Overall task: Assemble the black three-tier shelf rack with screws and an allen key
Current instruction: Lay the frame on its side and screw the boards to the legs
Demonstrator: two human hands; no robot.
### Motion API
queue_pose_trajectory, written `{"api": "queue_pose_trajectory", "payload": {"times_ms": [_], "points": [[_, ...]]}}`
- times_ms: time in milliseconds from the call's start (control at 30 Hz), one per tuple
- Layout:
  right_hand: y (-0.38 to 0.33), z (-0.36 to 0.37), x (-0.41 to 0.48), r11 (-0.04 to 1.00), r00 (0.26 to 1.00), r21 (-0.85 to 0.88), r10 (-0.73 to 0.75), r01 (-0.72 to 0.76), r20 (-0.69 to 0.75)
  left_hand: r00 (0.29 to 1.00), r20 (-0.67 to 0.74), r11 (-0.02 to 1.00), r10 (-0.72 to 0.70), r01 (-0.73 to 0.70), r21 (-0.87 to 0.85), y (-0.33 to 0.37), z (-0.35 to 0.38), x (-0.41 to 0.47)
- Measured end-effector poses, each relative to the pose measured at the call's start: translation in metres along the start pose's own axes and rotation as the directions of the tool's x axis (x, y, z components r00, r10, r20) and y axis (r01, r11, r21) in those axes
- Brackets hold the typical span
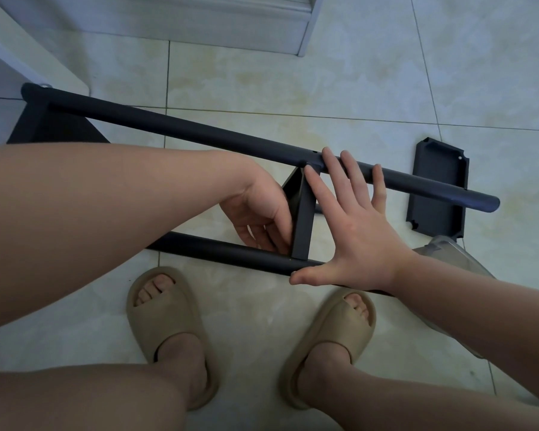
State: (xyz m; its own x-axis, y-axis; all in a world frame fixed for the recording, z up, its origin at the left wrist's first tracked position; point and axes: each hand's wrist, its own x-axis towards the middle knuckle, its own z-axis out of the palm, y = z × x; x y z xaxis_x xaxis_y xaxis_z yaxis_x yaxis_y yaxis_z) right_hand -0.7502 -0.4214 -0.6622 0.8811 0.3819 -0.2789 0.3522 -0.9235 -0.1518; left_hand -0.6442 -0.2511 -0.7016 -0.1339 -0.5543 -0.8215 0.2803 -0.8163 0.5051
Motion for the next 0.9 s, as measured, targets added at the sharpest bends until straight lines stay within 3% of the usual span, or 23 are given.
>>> {"api": "queue_pose_trajectory", "payload": {"times_ms": [400, 900], "points": [[-0.0002, 0.0000, 0.0005, 1.000, 1.000, -0.020, 0.014, -0.014, -0.008, 0.999, -0.049, 0.998, -0.024, 0.021, -0.058, 0.0015, 0.0025, 0.0055], [0.0007, 0.0070, -0.0021, 1.000, 1.000, -0.026, -0.005, 0.004, -0.028, 0.990, 0.010, 0.989, -0.138, 0.138, -0.046, 0.0091, 0.0069, 0.0020]]}}
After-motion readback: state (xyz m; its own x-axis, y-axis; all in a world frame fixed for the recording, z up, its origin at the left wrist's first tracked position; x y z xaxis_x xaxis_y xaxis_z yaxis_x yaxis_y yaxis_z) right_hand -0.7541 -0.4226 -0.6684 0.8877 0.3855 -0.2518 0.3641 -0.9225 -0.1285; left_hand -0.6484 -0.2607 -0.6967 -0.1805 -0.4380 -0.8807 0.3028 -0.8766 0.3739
